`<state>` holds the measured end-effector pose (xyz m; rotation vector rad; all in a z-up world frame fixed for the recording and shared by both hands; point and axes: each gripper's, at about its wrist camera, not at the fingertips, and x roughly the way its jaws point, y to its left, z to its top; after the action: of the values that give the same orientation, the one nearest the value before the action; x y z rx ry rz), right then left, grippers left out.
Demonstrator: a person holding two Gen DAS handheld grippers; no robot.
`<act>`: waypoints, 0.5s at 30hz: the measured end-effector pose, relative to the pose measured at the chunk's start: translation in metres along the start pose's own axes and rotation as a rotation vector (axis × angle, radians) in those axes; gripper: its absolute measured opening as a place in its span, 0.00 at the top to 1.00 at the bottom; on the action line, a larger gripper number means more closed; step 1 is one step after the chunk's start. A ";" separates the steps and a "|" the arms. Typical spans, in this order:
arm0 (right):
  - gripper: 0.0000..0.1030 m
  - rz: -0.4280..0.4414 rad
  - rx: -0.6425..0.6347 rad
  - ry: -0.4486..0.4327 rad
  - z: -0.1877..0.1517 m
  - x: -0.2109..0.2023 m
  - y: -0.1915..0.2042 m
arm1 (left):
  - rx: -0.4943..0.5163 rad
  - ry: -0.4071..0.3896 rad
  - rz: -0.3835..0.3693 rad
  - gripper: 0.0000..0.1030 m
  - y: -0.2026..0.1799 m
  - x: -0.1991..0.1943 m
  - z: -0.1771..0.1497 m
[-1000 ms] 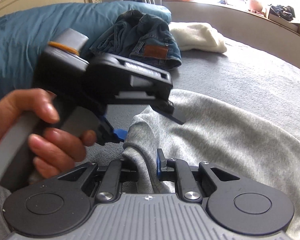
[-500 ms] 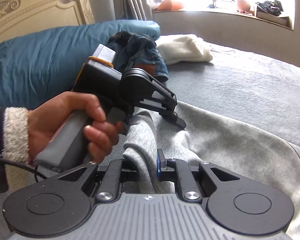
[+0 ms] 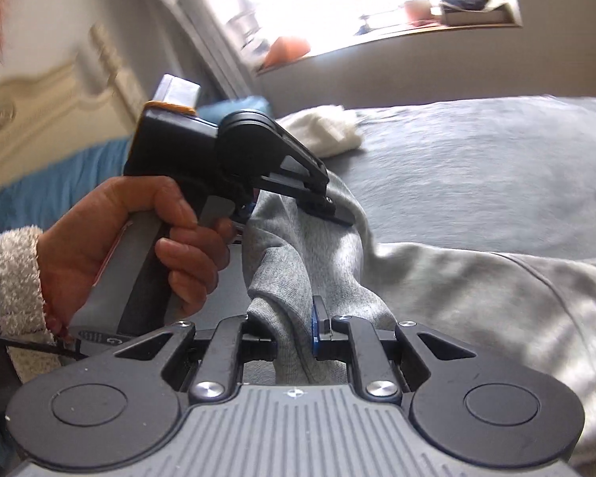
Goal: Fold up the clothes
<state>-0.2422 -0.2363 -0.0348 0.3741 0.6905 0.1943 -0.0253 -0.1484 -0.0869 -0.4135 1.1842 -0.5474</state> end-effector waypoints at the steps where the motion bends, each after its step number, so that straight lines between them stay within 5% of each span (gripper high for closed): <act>1: 0.86 0.000 0.023 -0.017 -0.001 -0.008 -0.009 | 0.021 0.007 -0.010 0.92 -0.016 0.005 -0.005; 10: 0.86 -0.124 0.217 -0.130 -0.020 -0.081 -0.104 | 0.236 0.127 -0.059 0.92 -0.144 0.079 -0.073; 15: 0.86 -0.234 0.367 -0.127 -0.046 -0.099 -0.161 | 0.307 0.241 -0.096 0.68 -0.169 0.111 -0.103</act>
<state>-0.3385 -0.4003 -0.0737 0.6461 0.6385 -0.1808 -0.1231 -0.3522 -0.1069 -0.1436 1.2886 -0.8673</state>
